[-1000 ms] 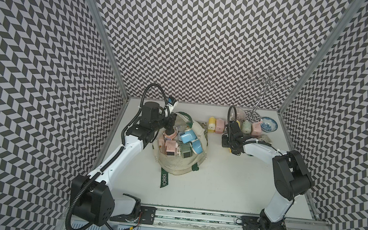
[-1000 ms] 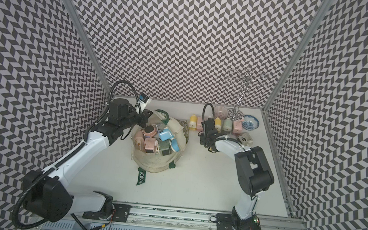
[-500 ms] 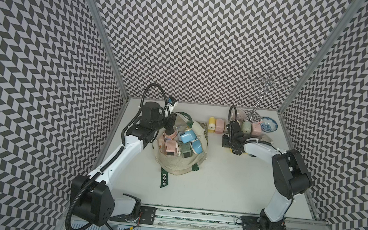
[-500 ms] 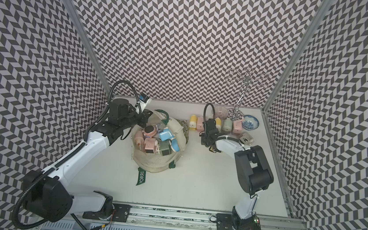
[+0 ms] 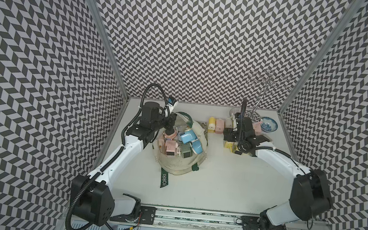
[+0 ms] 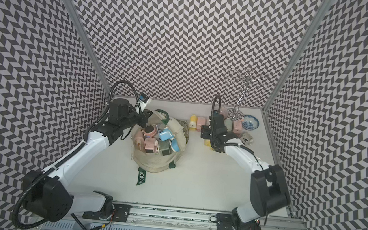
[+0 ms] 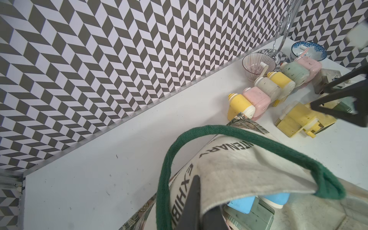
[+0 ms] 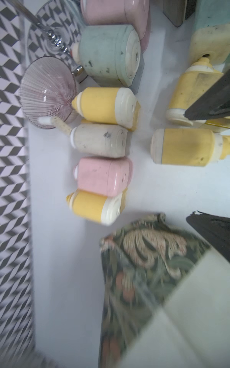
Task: Take out the pencil sharpeners from the tote bags
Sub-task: Place the pencil sharpener at the center of the board, then pick up the pencil sharpener from the canvas bag.
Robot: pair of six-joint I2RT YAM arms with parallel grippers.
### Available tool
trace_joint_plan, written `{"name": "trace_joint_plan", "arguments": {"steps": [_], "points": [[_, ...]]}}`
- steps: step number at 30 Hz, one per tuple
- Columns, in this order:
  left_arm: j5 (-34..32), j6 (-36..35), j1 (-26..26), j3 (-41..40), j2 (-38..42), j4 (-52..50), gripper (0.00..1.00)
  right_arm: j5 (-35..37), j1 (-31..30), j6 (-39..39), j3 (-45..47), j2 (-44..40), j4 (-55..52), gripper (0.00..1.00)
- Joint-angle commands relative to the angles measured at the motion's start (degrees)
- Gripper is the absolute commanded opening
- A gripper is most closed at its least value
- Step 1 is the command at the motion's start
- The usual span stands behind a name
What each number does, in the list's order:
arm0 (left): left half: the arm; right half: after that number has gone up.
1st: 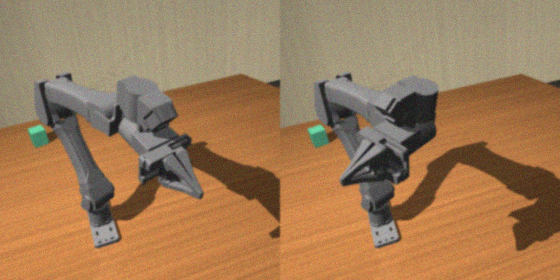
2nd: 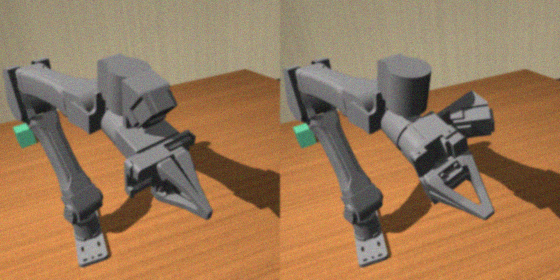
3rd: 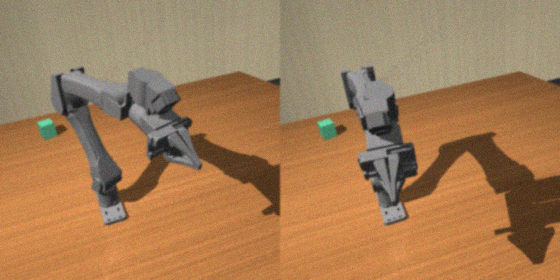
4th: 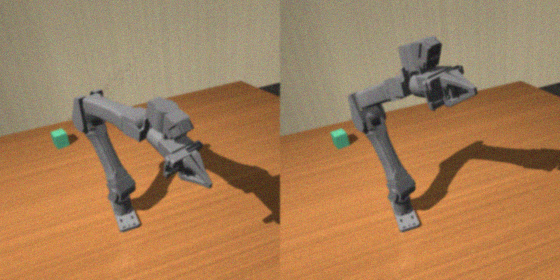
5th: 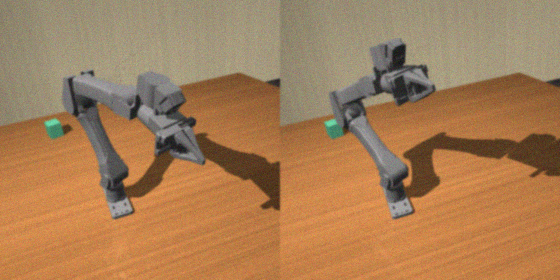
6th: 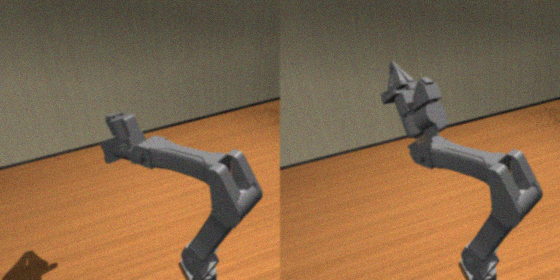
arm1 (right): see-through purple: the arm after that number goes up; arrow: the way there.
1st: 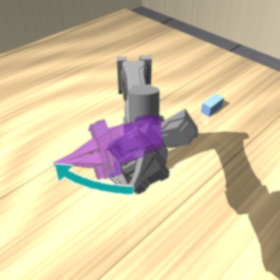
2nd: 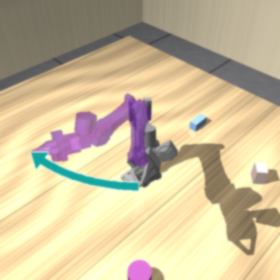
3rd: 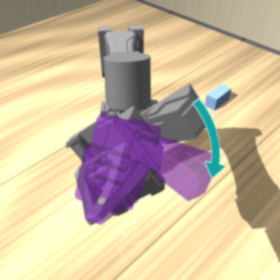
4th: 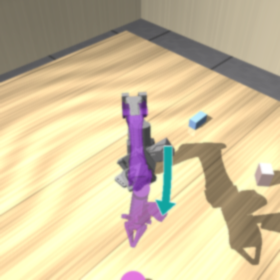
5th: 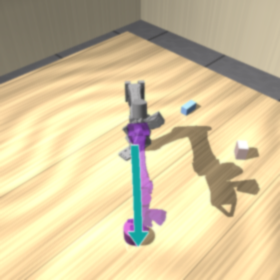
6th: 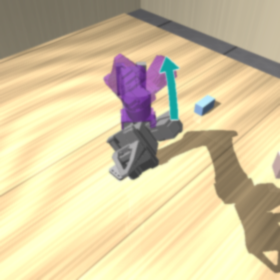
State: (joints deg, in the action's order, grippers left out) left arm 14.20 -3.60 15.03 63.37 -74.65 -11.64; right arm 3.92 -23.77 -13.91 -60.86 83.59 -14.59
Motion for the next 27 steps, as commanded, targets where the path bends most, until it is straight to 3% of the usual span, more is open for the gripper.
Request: {"name": "trace_joint_plan", "arguments": {"steps": [1, 5, 10, 14, 19, 27], "points": [[-0.79, -0.62, 0.05, 1.59, 2.12, 3.47, 0.00, -10.12, -1.19, 0.40, 5.08, -8.56, 8.98, 0.71], [-0.57, -0.38, 0.07, 1.75, 2.03, 3.46, 0.00, -14.91, -7.44, 0.55, 9.38, -15.67, 14.15, 0.70], [-0.53, -0.26, 0.03, 1.76, 1.96, 3.45, 0.00, -13.52, -20.22, 0.66, 10.11, -17.31, 16.43, 0.70], [-0.75, -0.27, 0.07, 1.76, 1.92, 3.38, 0.00, -13.02, -27.42, -2.05, 10.18, -13.44, 19.89, 0.70], [-1.14, -0.12, 0.20, 1.75, 1.91, 3.37, 0.00, -5.92, -33.31, -3.21, 6.13, -5.32, 17.54, 0.69], [-1.98, 1.86, -0.06, 3.63, 0.71, 1.50, 0.00, 3.76, -37.79, -3.77, 0.20, 4.89, 14.66, 0.71]]}}
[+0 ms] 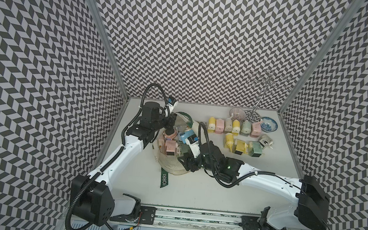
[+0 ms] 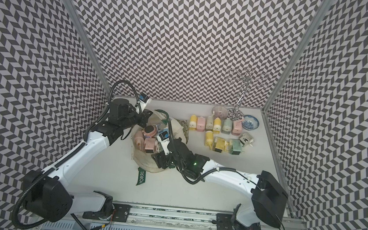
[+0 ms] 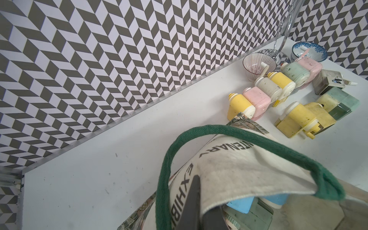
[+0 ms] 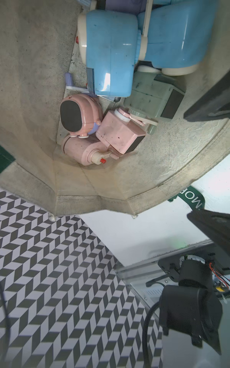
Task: Take out the pencil sharpeners from the tote bags
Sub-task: Pick up the pencil sharpener from the canvas bag.
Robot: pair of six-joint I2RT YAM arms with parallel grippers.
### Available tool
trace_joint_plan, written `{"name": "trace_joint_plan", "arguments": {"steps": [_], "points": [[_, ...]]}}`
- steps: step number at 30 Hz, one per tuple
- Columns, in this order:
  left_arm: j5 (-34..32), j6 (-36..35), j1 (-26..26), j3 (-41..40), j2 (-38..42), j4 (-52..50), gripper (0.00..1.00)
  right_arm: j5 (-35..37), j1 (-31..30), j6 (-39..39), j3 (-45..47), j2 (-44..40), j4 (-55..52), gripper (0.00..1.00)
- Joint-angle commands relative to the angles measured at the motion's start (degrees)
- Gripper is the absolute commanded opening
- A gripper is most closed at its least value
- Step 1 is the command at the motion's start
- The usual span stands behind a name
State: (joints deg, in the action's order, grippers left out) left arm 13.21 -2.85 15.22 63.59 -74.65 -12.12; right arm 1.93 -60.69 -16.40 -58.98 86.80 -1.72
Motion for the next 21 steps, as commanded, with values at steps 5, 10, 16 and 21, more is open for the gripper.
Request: {"name": "trace_joint_plan", "arguments": {"steps": [5, 10, 16, 21], "points": [[-1.06, 1.82, -0.28, 3.33, 0.95, 2.02, 0.00, 19.53, -2.66, -1.62, -9.05, 10.82, -3.47, 0.73], [-1.61, 2.68, -0.20, 4.73, -0.08, 0.29, 0.00, 30.97, -3.10, -0.26, -17.56, 19.98, -6.91, 0.80], [-1.85, 2.48, -0.12, 4.43, 0.25, 0.68, 0.00, 37.37, -3.02, 10.98, -19.37, 26.24, 1.28, 0.89], [-1.82, 2.33, -0.15, 4.22, 0.39, 0.96, 0.00, 43.24, -2.93, 15.59, -21.92, 29.27, 2.62, 0.92]]}}
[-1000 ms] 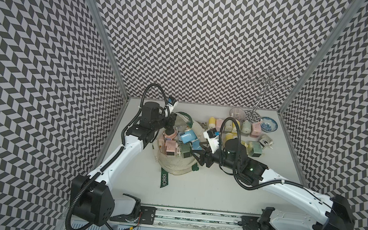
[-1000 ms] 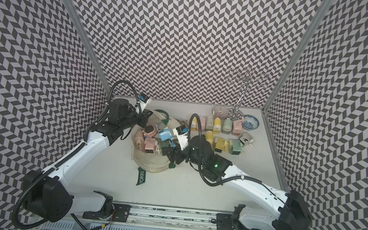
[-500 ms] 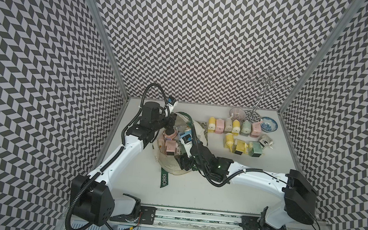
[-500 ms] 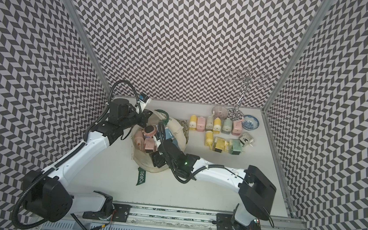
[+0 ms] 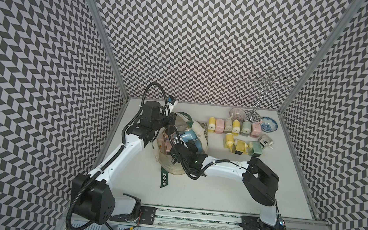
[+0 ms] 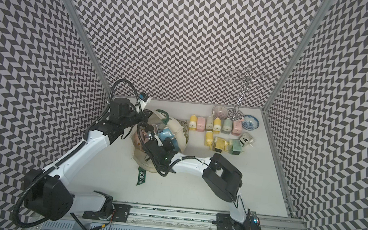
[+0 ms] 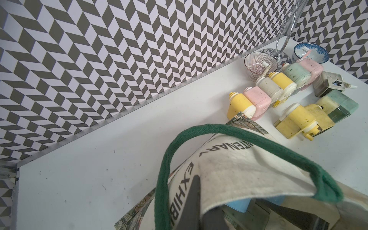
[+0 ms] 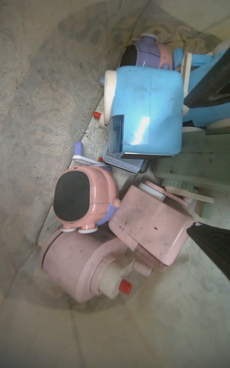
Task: Take out the pencil sharpeners from the tote bags
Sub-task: Pick up the pencil sharpener from the canvas bag.
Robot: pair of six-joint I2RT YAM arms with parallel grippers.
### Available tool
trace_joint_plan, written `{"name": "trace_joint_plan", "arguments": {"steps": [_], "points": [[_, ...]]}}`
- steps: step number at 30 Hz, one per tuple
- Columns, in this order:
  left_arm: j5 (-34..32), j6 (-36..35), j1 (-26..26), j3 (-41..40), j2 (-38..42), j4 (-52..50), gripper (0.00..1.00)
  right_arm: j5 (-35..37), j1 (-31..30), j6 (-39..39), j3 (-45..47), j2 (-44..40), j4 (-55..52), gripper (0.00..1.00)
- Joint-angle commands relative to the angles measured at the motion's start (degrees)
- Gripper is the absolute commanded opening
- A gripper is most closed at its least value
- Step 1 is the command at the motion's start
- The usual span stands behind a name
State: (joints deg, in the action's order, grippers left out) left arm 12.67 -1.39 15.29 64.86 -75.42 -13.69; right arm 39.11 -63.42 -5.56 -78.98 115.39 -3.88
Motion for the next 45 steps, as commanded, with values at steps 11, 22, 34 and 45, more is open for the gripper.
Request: {"name": "trace_joint_plan", "arguments": {"steps": [11, 22, 34, 45], "points": [[-1.02, 0.86, -0.09, 2.65, 1.92, 2.88, 0.00, 4.01, 3.16, 15.37, -1.22, 2.42, 14.89, 0.99], [-0.88, 0.47, 0.00, 2.46, 1.93, 3.10, 0.00, -6.43, 7.73, 14.40, -5.09, 5.92, 11.54, 1.00], [-0.99, 0.28, 0.00, 2.53, 2.00, 3.11, 0.00, -42.61, 7.27, 9.08, -4.39, 0.78, 3.21, 0.97], [-0.83, 0.19, 0.00, 2.47, 1.95, 3.02, 0.00, -50.85, 7.33, 10.55, -1.83, -2.94, 1.96, 0.96]]}}
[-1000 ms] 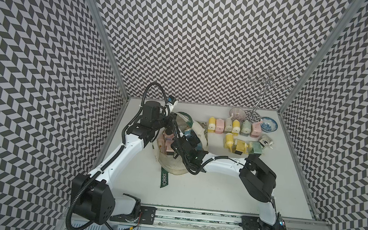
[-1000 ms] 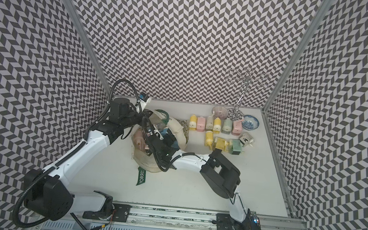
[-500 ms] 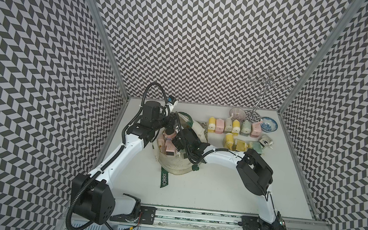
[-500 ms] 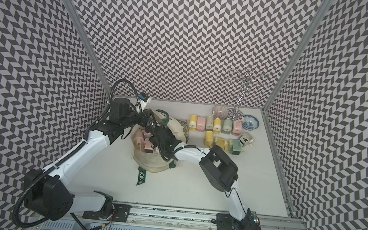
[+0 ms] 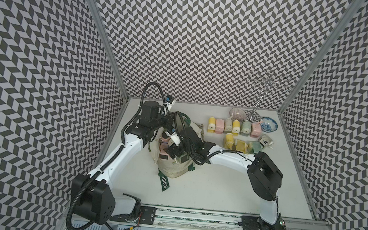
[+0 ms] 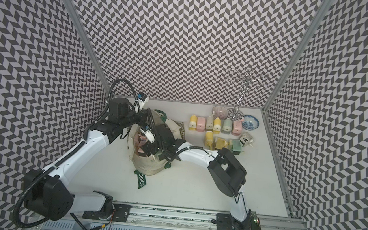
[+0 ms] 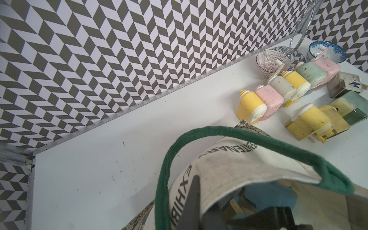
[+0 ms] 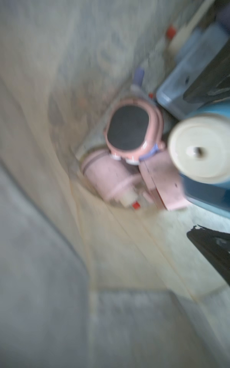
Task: Take out the pencil sharpeners from the tote bags
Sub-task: Pick up the pencil sharpener from the canvas bag.
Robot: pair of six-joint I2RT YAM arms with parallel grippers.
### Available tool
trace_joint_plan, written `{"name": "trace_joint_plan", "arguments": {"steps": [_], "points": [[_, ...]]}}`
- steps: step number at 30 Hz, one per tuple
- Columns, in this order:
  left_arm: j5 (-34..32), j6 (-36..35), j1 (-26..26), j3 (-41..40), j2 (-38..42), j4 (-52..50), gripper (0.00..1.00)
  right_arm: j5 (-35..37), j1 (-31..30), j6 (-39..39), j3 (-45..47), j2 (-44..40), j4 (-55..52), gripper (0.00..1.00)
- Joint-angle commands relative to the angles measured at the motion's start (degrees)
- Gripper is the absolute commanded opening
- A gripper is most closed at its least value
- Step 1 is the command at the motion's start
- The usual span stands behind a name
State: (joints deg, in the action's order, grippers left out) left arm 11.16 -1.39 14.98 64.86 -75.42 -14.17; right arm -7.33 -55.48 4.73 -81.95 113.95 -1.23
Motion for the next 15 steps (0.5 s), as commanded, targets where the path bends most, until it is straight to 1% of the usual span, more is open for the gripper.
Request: {"name": "trace_joint_plan", "arguments": {"steps": [1, 6, 10, 12, 15], "points": [[0.59, 0.21, 0.31, 2.53, 2.06, 3.49, 0.00, -3.31, -0.59, 0.23, 1.36, -1.53, -0.22, 0.96], [0.55, 0.10, 0.46, 2.49, 1.99, 3.46, 0.00, 3.40, -0.34, 0.56, 1.91, -1.91, 1.34, 0.95], [0.56, 0.07, 0.48, 2.51, 1.94, 3.49, 0.00, 2.13, -0.14, 0.39, 3.68, -3.48, 2.97, 0.96], [0.59, 0.08, 0.44, 2.53, 1.94, 3.47, 0.00, 0.30, -0.14, 0.53, 3.89, -3.72, 2.20, 0.96], [0.52, 0.02, 0.40, 2.47, 1.94, 3.38, 0.00, -0.81, -0.17, -1.52, 3.95, -4.18, 0.63, 0.96]]}}
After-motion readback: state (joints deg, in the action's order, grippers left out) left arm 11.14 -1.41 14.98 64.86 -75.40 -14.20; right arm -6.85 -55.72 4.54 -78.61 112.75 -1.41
